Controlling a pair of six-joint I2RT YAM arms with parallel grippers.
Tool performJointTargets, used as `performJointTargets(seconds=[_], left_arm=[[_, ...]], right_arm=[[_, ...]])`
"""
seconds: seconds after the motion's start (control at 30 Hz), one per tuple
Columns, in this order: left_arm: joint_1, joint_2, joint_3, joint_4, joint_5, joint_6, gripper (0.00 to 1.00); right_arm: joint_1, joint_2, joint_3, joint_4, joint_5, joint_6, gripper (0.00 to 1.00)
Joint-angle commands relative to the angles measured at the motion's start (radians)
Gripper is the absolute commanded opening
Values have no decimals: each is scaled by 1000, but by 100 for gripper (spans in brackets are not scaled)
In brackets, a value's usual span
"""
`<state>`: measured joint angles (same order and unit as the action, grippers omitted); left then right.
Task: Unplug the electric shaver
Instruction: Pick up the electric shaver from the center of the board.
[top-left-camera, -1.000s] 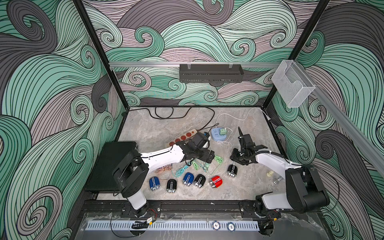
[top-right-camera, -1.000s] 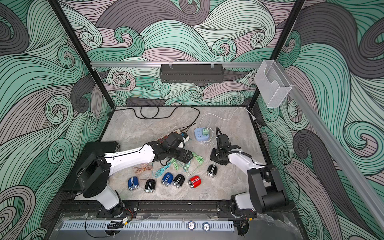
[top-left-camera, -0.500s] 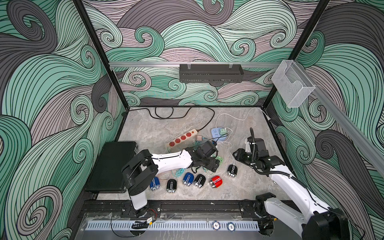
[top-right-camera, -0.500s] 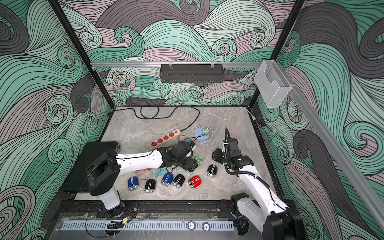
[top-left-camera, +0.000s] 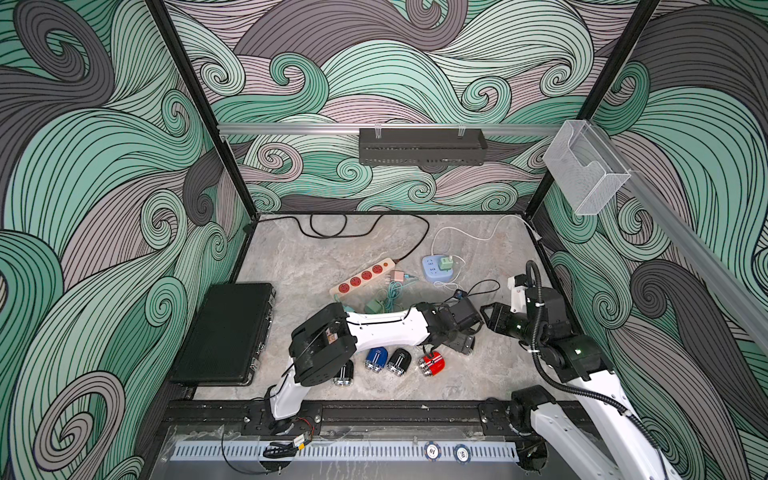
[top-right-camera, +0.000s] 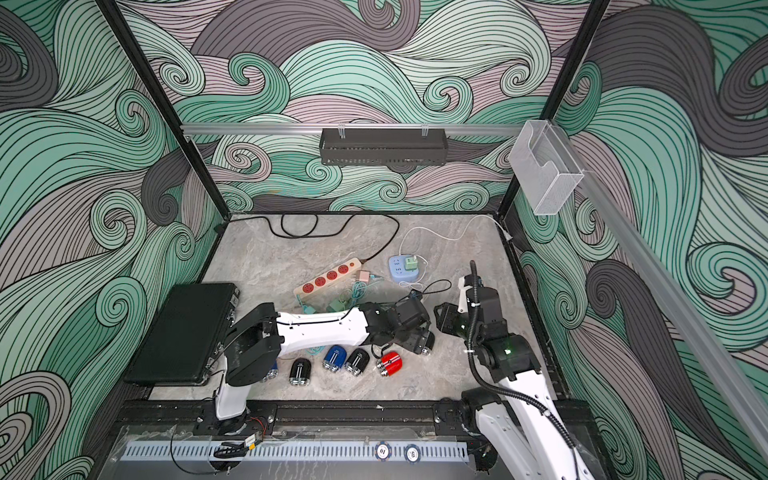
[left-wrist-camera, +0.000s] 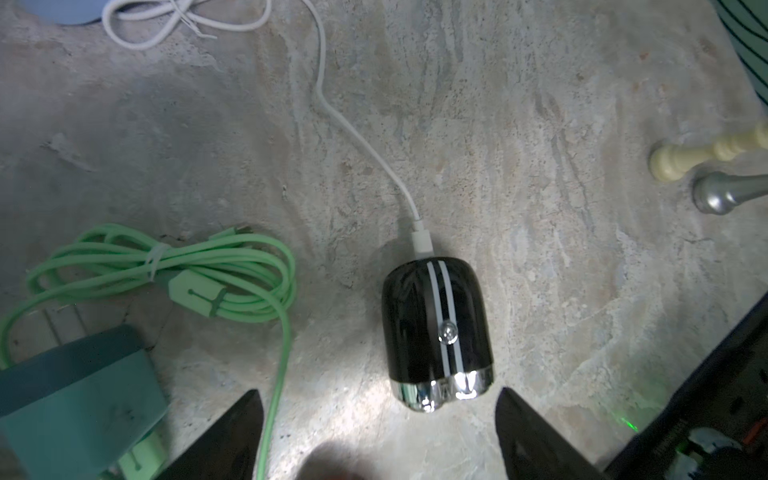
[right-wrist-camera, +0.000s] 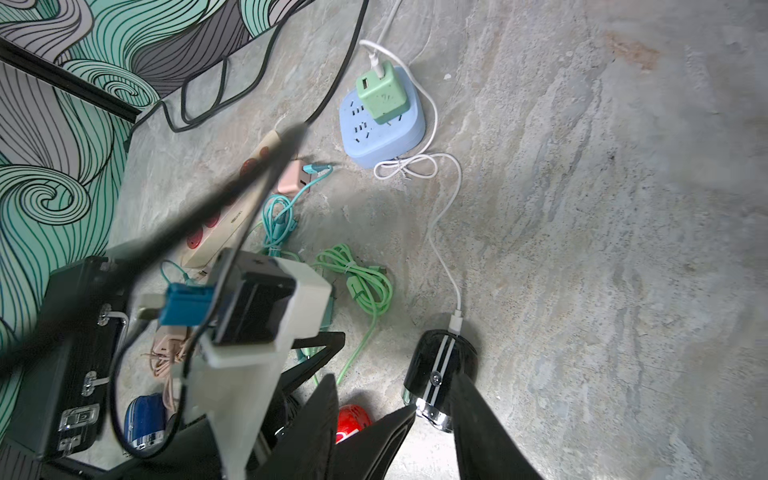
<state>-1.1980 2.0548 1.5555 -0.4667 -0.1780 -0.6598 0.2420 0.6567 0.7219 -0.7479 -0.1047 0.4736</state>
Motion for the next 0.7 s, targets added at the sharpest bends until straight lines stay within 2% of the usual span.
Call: performJointTargets(seconds=[0.0,0.17,0.5,0.67], left_arm=[[0,46,59,-76,-19,-44,85],[-11,103,108,-73,-10,-48,84],[-30,185,206,-55,-5,-5,83],[-34,223,237,-73,4,-12,77]], right_arm=[[-5,-11,37,-99,104,-32,46],[-6,-40,37,-144,194,-38,45],[-8,-63,36,-151,232,-26,45],[-8,-84,39,-157,258,-12,45]])
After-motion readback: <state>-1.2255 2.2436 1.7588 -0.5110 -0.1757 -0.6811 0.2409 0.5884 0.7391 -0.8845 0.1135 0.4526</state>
